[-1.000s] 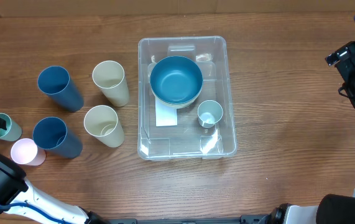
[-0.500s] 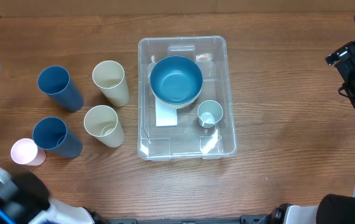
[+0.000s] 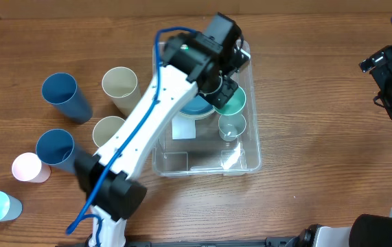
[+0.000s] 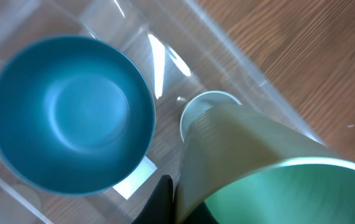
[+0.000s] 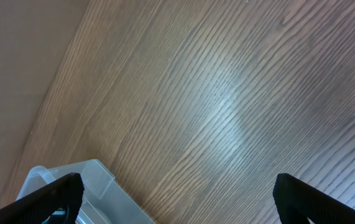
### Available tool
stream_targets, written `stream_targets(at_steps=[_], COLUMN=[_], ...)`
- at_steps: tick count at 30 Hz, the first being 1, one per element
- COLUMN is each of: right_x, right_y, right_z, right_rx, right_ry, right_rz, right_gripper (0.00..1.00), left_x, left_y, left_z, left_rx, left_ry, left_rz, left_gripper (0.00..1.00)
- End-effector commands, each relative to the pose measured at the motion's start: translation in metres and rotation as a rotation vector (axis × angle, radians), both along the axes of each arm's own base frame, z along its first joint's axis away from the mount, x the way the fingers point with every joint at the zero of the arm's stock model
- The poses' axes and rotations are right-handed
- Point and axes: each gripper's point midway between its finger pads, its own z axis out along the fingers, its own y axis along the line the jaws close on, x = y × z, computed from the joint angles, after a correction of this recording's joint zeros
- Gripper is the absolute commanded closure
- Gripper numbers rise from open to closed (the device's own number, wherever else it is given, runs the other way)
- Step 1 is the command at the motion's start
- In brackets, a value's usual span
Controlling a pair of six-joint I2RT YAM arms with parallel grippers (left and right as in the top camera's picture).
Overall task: Pack container
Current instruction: 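Grasp the second light-teal cup with the left gripper and stack it in the container, then grasp the light-blue cup with the left gripper and stack it onto the teal cups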
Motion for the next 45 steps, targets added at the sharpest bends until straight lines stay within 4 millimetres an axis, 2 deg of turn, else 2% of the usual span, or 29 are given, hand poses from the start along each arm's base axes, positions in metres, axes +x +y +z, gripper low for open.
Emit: stream_targets(at_steps=[1,4,10,11,12,14,15,16,17,18,19,20,21,22,23,24,25,27,28,29,30,32,34,36,40,41,45], right_x=[0.003,0.003,0.003,0.003,0.003,0.003,0.003,0.003,0.003,0.003,0.003,0.003,0.003,0.003,0.003,0.003,0.003,0.003,0.003,0.003,0.003,0.003,0.003,0.003,0.003,0.003,0.003], right_y=[0.002,0.002,0.002,0.002,0.002,0.002,0.002,0.002,0.002,0.002,0.002,0.002,0.002,0.002,0.002,0.002,0.002,0.002,0.002,0.002,0.002,0.002,0.002,0.002,0.002,0.002,0.002], right_z=[0.007,0.007,0.007,0.007,0.007,0.007,0.007,0.007,0.007,0.007,0.007,0.007,0.007,0.007,0.007,0.007,0.007,0.007,0.007,0.007,0.007,0.007,0.007,0.007,0.007,0.007,0.007], right_rx=[-0.004,-0.004,-0.004,-0.004,-0.004,-0.004,-0.004,-0.004,-0.004,-0.004,-0.004,-0.004,-0.004,-0.004,-0.004,-0.004,-0.004,-0.004,-0.004,-0.004,-0.004,-0.004,-0.004,-0.004,-0.004,-0.004,-0.004], right_ry=[-0.022,-0.022,-0.022,-0.022,-0.022,-0.022,-0.022,-0.022,-0.022,-0.022,-0.022,-0.022,-0.022,-0.022,-0.022,-0.022,-0.022,-0.022,-0.022,-0.022,-0.022,-0.022,-0.022,-0.022,-0.022,-0.022,-0.022], right_rz=[0.003,0.003,0.003,0.003,0.003,0.003,0.003,0.003,0.003,0.003,0.003,0.003,0.003,0.003,0.003,0.003,0.003,0.003,0.003,0.003,0.003,0.003,0.003,0.003,0.003,0.003,0.003], right_gripper=[0.0,0.0,0.0,0.0,0.0,0.0,0.0,0.0,0.0,0.0,0.0,0.0,0.0,0.0,0.0,0.0,0.0,0.0,0.0,0.0,0.0,0.0,0.0,0.0,0.0,0.0,0.0], left_x=[0.005,-0.007,-0.006,-0.01,-0.009,-0.002,0.003,0.014,0.023,0.03,0.034,0.032,0.025,0.013,-0.016,-0.042,-0.071,-0.104,-0.13,-0.141,-0.164,-0.203,-0.221,-0.23,-0.24,-0.247,-0.252], left_y=[0.004,-0.005,-0.019,-0.026,-0.029,-0.03,-0.023,0.0,0.031,0.085,0.122,0.156,0.201,0.252,0.337,0.389,0.431,0.472,0.499,0.51,0.525,0.541,0.548,0.547,0.547,0.549,0.556], left_z=[-0.035,-0.059,-0.063,-0.063,-0.063,-0.058,-0.051,-0.028,0.004,0.05,0.086,0.113,0.14,0.16,0.17,0.163,0.148,0.115,0.075,0.05,0.013,-0.038,-0.062,-0.085,-0.115,-0.119,-0.128], left_rx=[0.087,0.096,0.065,0.029,0.015,0.005,0.025,0.08,0.139,0.219,0.205,0.153,0.076,0.012,0.016,0.05,0.057,0.018,-0.027,-0.053,-0.061,-0.083,-0.104,-0.116,-0.06,-0.01,0.035], left_ry=[0.053,0.147,0.142,0.166,0.164,0.133,0.108,0.046,-0.031,-0.138,-0.218,-0.259,-0.284,-0.294,-0.303,-0.276,-0.213,-0.072,0.083,0.159,0.258,0.374,0.406,0.438,0.445,0.445,0.414], left_rz=[-0.007,-0.035,-0.055,-0.067,-0.07,-0.051,-0.012,0.08,0.193,0.376,0.493,0.614,0.768,0.901,1.143,1.313,1.506,1.721,1.86,1.925,2.044,2.203,2.263,2.276,2.291,2.321,2.365], left_gripper=[0.95,0.95,0.92,0.92,0.89,0.71,0.7,0.66,0.58,0.48,0.43,0.34,0.32,0.32,0.31,0.3,0.3,0.28,0.28,0.29,0.28,0.28,0.27,0.26,0.26,0.25,0.24])
